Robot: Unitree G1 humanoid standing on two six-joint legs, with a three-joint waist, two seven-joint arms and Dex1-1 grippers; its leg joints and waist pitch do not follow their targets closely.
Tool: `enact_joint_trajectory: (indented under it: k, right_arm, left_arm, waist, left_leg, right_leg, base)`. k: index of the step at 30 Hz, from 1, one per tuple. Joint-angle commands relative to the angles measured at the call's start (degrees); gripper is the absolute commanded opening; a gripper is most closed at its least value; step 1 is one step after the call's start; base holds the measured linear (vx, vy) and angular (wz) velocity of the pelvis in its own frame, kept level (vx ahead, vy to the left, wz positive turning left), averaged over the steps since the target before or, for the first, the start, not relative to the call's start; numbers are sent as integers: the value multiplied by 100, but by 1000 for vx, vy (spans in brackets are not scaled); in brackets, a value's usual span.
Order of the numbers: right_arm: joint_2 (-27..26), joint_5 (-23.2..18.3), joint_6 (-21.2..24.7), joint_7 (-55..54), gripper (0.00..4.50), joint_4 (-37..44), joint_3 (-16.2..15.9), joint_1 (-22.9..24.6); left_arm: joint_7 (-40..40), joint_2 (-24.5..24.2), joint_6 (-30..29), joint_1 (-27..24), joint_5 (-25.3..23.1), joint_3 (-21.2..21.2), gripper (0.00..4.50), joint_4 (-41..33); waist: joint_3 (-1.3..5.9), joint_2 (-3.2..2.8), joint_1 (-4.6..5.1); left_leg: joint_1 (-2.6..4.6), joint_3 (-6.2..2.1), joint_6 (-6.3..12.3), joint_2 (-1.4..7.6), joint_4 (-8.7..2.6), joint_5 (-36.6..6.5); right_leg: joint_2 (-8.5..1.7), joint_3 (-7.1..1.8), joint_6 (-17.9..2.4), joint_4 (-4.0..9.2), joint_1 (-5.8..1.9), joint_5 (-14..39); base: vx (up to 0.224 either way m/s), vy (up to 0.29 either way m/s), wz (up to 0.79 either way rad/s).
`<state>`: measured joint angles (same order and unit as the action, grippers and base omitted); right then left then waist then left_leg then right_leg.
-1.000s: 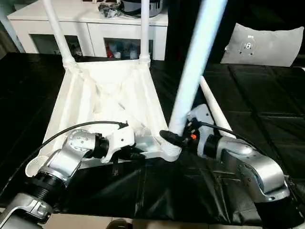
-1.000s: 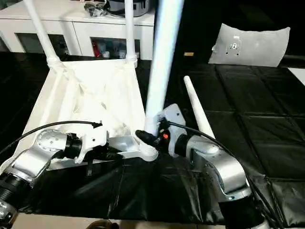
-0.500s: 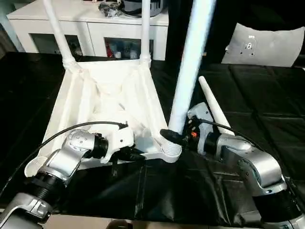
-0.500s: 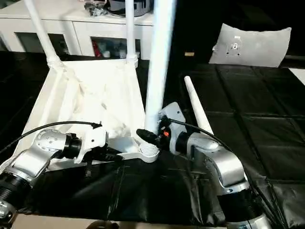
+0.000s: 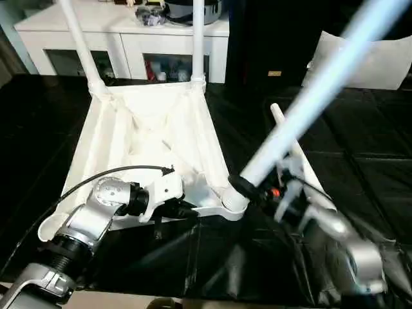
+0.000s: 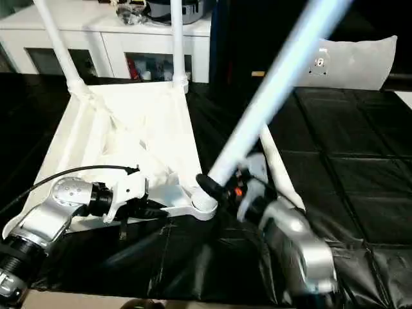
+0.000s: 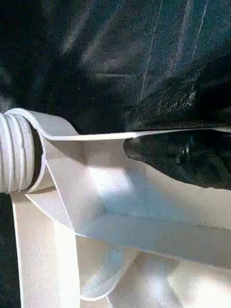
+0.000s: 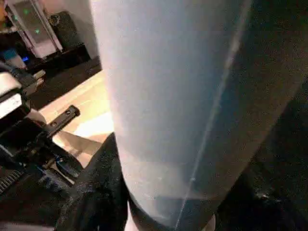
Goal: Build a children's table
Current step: Insert table leg to table base
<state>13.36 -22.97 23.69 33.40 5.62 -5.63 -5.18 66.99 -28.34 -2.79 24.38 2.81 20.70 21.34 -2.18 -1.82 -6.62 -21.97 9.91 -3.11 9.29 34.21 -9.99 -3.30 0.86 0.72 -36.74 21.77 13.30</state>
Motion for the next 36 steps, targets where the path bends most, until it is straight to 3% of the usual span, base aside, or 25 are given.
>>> enact_joint_trajectory:
  k: [1, 6, 12, 19, 23, 26, 27, 28, 34, 35, 36]
  right_arm:
    - [262, 605, 109, -76, 189, -269, -367, 191]
    - [701, 1214, 19, 241, 189, -358, -994, -159]
    - [986, 1208, 131, 1056, 189, -655, -1507, -519]
    - [1093, 869, 214, 1712, 189, -621, -1673, -375]
    - [1255, 572, 567, 2090, 189, -190, -1851, -154]
    - [1245, 557, 626, 2077, 189, -86, -1894, -87]
    - [1217, 568, 630, 2041, 189, -75, -1904, -78]
    - [1177, 589, 619, 1987, 189, -84, -1903, -80]
    - [990, 777, 450, 1626, 189, -312, -1826, -212]
    - [943, 838, 398, 1524, 189, -393, -1780, -255]
    - [908, 882, 362, 1450, 189, -450, -1747, -286]
  left_arm:
    - [-165, 58, 54, 52, 155, -217, 0, -61]
    - [-21, -121, 161, 92, -115, -42, 0, -14]
    - [178, -282, 236, 184, -312, 101, 0, 46]
    - [448, -226, 254, 431, -128, 38, 0, 165]
    - [606, -155, 350, 893, -122, -12, 0, 617]
    - [668, -152, 405, 1074, -136, -44, 0, 819]
    - [706, -180, 427, 1118, -150, -51, 0, 873]
    - [733, -216, 436, 1135, -164, -56, 0, 899]
    - [808, -396, 146, 765, 29, -160, 0, 460]
    - [742, -426, 61, 612, 61, -202, 0, 295]
    - [694, -448, 1, 500, 83, -233, 0, 177]
  waist:
    - [238, -32, 26]
    - [214, -15, 51]
    - [222, 36, 72]
    - [197, 31, 46]
    - [180, 6, 15]
    - [180, 12, 9]
    - [180, -27, 21]
    - [187, -19, 33]
    - [178, -32, 127]
    - [178, 0, 136]
    - [175, -21, 155]
  left_leg:
    - [157, -189, -280, 368, -525, -2150]
    - [157, -196, -284, 364, -533, -2260]
    - [165, -206, -252, 379, -535, -2314]
    - [164, -171, -144, 376, -546, -2075]
    - [165, -173, -74, 389, -564, -1872]
    - [149, -170, -74, 386, -563, -1768]
    - [140, -176, -99, 388, -571, -1750]
    - [143, -185, -110, 390, -569, -1735]
    - [134, -168, -47, 394, -579, -1605]
    - [138, -162, -32, 394, -582, -1612]
    - [138, -164, -24, 399, -589, -1597]
  right_leg:
    - [-490, -251, -885, 596, -36, 1847]
    - [-502, -263, -783, 632, -37, 2196]
    - [-501, -267, -788, 632, -22, 2232]
    - [-470, -264, -956, 601, -40, 1436]
    - [-459, -252, -1002, 581, -73, 990]
    - [-469, -244, -1039, 567, -94, 795]
    - [-467, -236, -1049, 566, -104, 655]
    - [-475, -227, -1094, 545, -120, 527]
    - [-476, -214, -1256, 531, -139, 266]
    - [-471, -211, -1259, 540, -144, 282]
    - [-484, -210, -1287, 538, -145, 275]
  base:
    - [0, 0, 0]
    - [0, 0, 0]
    - [0, 0, 0]
    - [0, 0, 0]
    - [0, 0, 0]
    - [0, 0, 0]
    - [0, 0, 0]
    - [0, 0, 0]
    - [0, 0, 0]
    - [0, 0, 0]
    - [0, 0, 0]
